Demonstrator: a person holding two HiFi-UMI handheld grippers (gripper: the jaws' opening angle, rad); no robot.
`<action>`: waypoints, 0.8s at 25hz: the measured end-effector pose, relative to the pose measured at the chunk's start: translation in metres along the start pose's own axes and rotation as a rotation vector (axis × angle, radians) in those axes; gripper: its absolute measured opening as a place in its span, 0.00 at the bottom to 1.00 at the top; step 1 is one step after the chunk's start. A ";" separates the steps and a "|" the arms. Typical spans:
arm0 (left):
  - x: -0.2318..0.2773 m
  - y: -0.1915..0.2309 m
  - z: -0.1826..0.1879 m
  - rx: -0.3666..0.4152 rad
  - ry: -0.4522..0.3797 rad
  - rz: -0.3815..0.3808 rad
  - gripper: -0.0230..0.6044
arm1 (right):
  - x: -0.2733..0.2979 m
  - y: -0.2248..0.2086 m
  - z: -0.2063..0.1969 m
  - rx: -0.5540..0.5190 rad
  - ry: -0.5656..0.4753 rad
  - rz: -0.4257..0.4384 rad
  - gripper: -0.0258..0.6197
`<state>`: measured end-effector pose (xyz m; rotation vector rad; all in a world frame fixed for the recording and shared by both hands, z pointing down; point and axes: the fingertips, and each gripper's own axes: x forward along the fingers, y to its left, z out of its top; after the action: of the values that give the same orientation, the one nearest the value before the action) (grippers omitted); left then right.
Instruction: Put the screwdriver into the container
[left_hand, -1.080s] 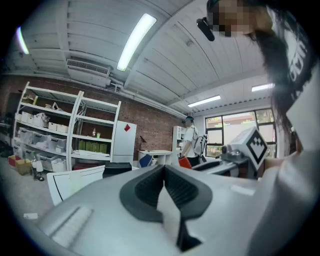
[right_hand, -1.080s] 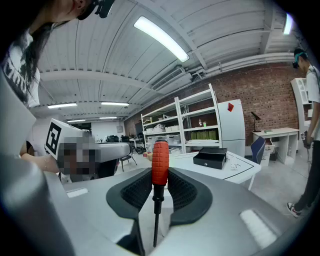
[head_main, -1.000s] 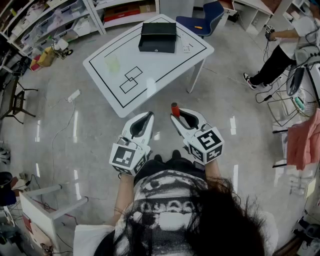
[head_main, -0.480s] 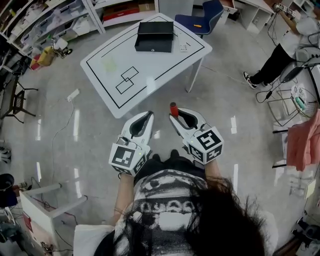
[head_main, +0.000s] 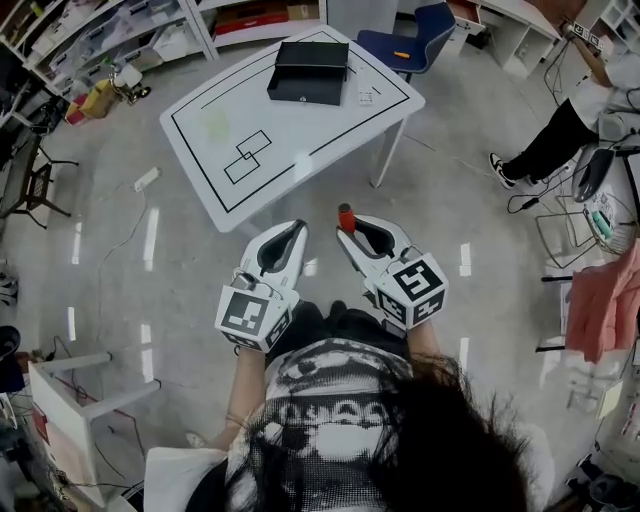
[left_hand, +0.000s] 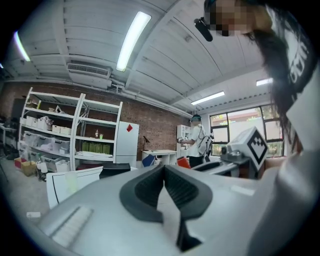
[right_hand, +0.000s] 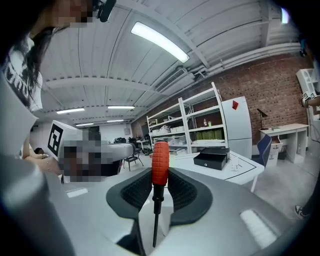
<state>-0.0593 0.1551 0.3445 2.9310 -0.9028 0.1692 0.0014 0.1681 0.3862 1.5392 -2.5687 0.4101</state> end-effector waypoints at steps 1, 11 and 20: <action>0.001 -0.002 -0.001 0.000 0.003 0.004 0.04 | -0.001 -0.001 -0.001 0.003 -0.001 0.007 0.19; 0.016 -0.001 -0.005 0.033 0.038 0.038 0.04 | 0.003 -0.025 -0.002 0.032 -0.020 0.030 0.19; 0.060 0.026 -0.015 0.039 0.059 0.015 0.04 | 0.036 -0.060 -0.005 0.046 0.001 0.018 0.19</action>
<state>-0.0260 0.1023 0.3682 2.9382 -0.9229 0.2757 0.0368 0.1117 0.4095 1.5314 -2.5913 0.4747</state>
